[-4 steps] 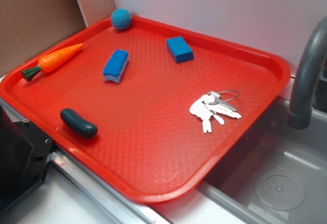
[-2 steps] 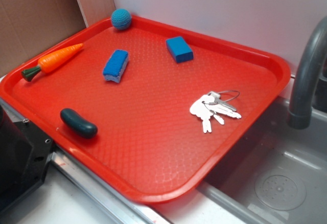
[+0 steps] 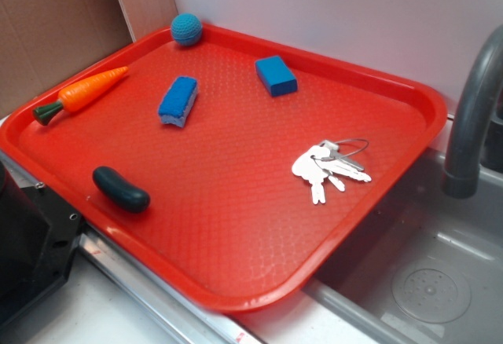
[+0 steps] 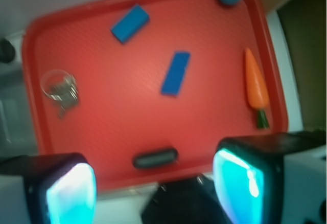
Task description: Grab the blue sponge.
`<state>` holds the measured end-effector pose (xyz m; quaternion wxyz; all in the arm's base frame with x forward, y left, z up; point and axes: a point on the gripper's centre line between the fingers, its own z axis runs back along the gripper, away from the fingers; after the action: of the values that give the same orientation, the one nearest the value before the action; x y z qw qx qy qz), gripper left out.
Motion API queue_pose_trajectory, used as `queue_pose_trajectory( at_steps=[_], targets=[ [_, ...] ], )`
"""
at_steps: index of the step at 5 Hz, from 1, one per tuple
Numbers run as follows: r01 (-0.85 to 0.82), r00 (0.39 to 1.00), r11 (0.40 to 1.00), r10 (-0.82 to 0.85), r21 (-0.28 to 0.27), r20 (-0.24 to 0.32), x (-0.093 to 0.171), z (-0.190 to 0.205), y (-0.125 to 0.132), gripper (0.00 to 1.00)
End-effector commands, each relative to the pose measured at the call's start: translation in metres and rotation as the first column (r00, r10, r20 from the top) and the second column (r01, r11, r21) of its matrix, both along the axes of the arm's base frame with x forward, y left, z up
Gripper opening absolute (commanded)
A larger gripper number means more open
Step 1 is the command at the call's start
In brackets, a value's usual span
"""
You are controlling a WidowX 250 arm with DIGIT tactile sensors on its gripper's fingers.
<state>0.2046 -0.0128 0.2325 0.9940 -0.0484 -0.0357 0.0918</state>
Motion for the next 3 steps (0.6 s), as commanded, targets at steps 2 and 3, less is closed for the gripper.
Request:
queue_pose_trajectory(
  at_steps=[2, 3],
  targets=[
    [-0.446, 0.894, 0.895, 0.446, 0.015, -0.035, 0.025, -0.047, 0.007, 1.0],
    [-0.415, 0.908, 0.909, 0.417, 0.043, -0.047, 0.025, -0.051, 0.008, 1.0]
  ],
)
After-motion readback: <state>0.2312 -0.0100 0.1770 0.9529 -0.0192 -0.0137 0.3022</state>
